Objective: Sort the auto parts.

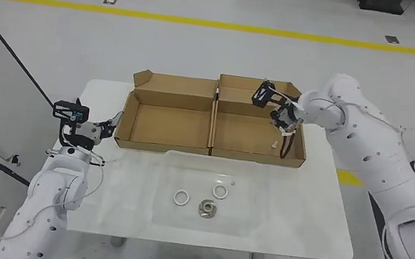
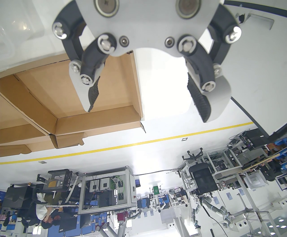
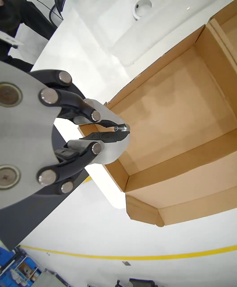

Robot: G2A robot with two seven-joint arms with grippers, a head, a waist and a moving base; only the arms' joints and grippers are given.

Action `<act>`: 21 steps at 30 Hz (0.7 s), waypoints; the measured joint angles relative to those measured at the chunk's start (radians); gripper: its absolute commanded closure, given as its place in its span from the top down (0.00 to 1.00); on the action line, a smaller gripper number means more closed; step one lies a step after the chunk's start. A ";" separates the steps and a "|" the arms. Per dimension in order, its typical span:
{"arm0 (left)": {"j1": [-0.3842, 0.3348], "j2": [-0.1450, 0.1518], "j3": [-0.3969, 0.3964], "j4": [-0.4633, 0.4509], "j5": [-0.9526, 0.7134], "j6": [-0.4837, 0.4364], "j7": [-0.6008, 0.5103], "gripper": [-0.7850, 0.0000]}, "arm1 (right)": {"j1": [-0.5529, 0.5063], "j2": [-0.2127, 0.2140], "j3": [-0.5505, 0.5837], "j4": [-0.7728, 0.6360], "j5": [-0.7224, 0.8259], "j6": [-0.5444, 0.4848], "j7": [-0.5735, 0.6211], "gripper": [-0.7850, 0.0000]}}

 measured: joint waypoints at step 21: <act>0.000 0.000 0.000 0.000 0.000 0.000 0.000 1.00 | 0.047 -0.155 -0.191 0.357 -0.047 0.035 -0.157 0.00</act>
